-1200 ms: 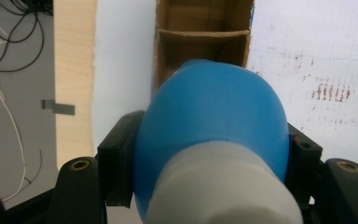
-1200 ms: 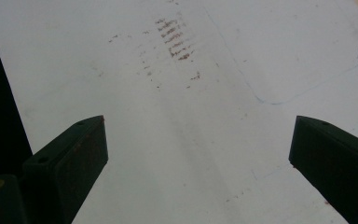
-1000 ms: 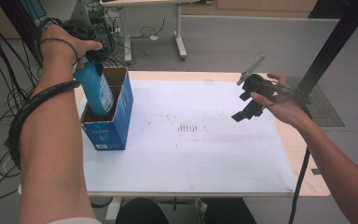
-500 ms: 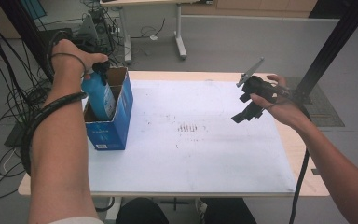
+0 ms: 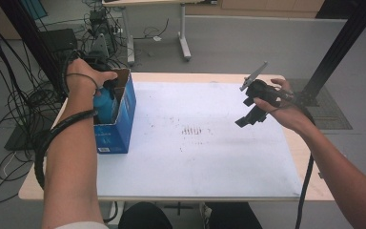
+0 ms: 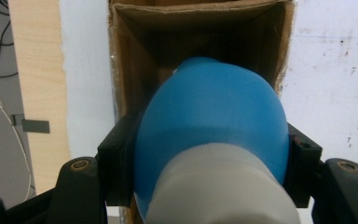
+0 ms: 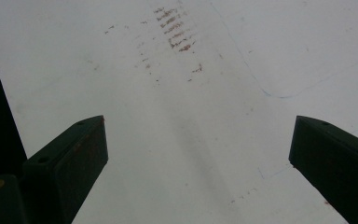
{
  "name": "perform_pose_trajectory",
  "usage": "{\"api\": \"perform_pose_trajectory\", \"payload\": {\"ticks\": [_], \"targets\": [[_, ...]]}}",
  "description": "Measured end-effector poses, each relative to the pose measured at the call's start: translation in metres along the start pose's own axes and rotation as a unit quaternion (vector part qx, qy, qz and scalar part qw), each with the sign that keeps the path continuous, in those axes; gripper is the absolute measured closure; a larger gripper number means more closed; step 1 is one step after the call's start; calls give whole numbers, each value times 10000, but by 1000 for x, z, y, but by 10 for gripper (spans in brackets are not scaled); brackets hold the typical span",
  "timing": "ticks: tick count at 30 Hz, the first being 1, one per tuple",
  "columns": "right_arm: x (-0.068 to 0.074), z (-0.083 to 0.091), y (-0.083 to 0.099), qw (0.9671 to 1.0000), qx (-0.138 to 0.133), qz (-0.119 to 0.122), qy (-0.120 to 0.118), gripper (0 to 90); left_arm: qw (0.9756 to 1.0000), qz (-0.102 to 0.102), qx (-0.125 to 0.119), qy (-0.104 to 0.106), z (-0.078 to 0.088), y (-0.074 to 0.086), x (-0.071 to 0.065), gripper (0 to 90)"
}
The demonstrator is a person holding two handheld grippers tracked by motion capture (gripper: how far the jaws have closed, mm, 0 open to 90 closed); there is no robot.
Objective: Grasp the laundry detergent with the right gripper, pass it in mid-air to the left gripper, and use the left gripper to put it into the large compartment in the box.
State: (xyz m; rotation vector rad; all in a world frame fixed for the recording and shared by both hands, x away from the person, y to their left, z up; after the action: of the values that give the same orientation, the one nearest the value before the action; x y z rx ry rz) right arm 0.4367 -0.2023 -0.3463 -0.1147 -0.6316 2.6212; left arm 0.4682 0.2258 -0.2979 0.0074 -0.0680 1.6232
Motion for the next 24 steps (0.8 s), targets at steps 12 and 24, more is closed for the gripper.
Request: {"api": "perform_pose_trajectory", "payload": {"ticks": [12, 24], "targets": [[-3, -4, 2, 10000, 12, -53, -15, 45, 10000, -37, 53, -6, -29, 0, -1, 363], [-5, -6, 7, 9999, 33, -118, 1, 45, 9997, -174, 170, -27, -46, 2, -1, 364]]}}
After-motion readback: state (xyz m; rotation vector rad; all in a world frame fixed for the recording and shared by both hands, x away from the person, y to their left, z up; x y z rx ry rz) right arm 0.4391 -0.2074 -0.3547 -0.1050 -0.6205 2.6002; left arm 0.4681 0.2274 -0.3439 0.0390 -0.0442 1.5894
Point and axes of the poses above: each handheld gripper's, and its own axes: z roughly backward along the jaws, y roughly out of its underside, x roughly to its left, the point moved 7 cm from there along -z, roughly forward along the jaws, and after that the axes turned 1 degree about x, right-handed, at the moved point
